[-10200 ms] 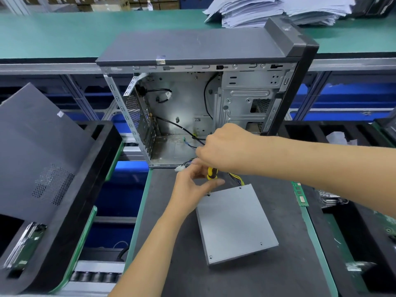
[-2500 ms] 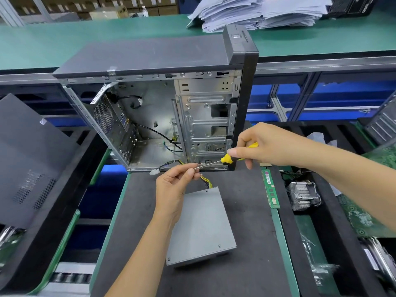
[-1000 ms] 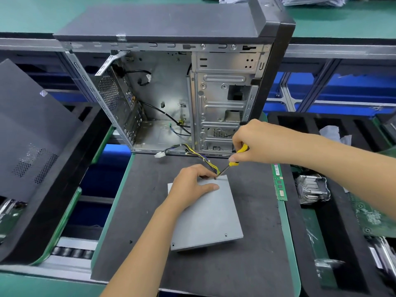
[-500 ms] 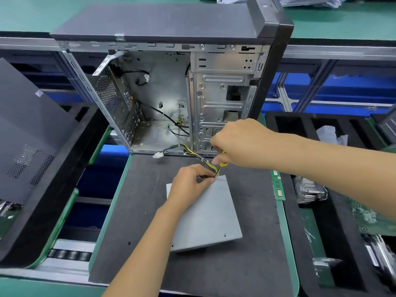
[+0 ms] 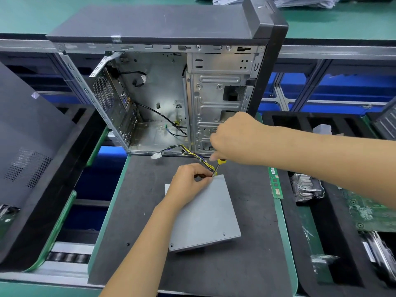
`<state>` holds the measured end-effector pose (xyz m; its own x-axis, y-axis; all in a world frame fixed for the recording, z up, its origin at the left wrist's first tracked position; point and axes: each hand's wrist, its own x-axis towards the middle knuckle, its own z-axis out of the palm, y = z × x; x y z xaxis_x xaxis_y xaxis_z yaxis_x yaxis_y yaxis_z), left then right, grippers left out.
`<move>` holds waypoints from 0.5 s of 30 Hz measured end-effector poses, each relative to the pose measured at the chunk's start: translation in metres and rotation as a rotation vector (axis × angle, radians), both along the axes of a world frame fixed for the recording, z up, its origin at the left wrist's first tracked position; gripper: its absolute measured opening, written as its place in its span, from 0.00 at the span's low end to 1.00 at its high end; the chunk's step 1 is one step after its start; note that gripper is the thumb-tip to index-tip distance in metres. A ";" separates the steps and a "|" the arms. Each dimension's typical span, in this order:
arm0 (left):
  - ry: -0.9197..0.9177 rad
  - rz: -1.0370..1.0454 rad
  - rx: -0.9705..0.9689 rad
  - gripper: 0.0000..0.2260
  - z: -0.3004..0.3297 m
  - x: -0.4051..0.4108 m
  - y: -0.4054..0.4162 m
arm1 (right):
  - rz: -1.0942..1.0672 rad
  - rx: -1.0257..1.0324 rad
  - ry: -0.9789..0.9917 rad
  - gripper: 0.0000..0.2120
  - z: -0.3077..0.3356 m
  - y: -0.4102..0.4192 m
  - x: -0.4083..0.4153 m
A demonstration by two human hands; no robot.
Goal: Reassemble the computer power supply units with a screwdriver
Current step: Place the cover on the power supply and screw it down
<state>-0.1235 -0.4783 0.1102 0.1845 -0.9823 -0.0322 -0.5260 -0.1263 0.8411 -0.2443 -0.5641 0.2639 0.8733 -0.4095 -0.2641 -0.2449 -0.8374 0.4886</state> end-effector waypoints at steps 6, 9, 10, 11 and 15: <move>0.015 -0.022 0.055 0.04 0.002 0.002 -0.003 | -0.001 0.060 0.076 0.05 0.010 0.012 0.010; 0.019 -0.046 0.068 0.05 0.006 0.003 -0.003 | -0.006 -0.015 0.082 0.12 0.015 0.019 0.019; 0.018 -0.057 0.064 0.05 0.007 0.003 -0.003 | 0.009 -0.030 0.091 0.15 0.015 0.019 0.021; 0.014 -0.068 0.061 0.05 0.007 0.003 -0.003 | 0.027 -0.037 0.094 0.17 0.015 0.019 0.022; 0.006 -0.096 0.059 0.06 0.008 0.005 -0.002 | -0.004 -0.029 0.128 0.11 0.011 0.020 0.026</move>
